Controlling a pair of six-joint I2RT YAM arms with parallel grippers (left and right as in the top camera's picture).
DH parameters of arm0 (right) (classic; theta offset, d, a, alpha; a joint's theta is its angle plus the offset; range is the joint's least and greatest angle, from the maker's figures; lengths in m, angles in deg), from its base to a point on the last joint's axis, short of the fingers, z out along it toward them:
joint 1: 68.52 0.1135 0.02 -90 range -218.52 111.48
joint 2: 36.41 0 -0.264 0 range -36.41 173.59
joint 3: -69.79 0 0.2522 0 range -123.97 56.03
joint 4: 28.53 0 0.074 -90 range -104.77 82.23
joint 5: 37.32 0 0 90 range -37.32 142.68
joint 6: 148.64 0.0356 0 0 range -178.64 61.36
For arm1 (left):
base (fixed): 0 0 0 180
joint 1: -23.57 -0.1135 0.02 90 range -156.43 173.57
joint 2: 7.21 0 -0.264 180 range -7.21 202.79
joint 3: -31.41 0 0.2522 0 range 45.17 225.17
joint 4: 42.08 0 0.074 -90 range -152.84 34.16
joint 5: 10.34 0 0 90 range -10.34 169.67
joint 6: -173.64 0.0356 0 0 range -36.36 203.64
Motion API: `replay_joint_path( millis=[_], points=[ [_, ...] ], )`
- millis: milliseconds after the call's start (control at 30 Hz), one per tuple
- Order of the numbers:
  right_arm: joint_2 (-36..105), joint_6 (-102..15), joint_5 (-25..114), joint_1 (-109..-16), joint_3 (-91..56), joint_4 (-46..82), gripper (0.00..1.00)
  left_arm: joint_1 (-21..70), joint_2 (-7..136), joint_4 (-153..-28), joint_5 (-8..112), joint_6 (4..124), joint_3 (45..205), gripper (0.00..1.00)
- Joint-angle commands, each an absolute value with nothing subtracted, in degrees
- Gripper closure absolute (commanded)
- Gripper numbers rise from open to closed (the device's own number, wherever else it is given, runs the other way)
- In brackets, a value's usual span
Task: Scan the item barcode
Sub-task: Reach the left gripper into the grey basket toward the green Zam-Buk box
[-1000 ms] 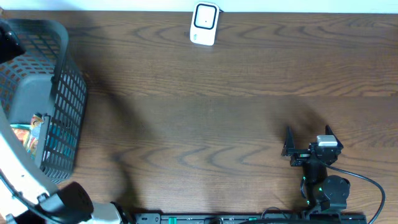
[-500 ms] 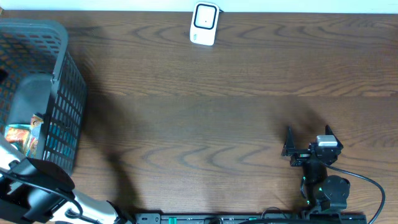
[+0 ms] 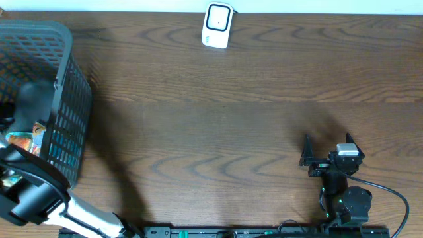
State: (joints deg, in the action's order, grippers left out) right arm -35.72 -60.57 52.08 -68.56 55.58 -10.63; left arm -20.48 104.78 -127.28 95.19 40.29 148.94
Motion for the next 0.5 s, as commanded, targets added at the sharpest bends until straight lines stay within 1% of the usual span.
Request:
replay_joint_path(
  millis=[0,467],
  points=[
    [-36.1,-60.9,52.1,-68.0,55.7,-10.4,0.01,-21.2,105.9,-126.8,97.4,37.2,148.2,0.02],
    [-36.1,-60.9,52.1,-68.0,55.7,-10.4,0.01,-25.2,108.6,-125.6,97.3,36.8,145.2,0.02]
  ],
)
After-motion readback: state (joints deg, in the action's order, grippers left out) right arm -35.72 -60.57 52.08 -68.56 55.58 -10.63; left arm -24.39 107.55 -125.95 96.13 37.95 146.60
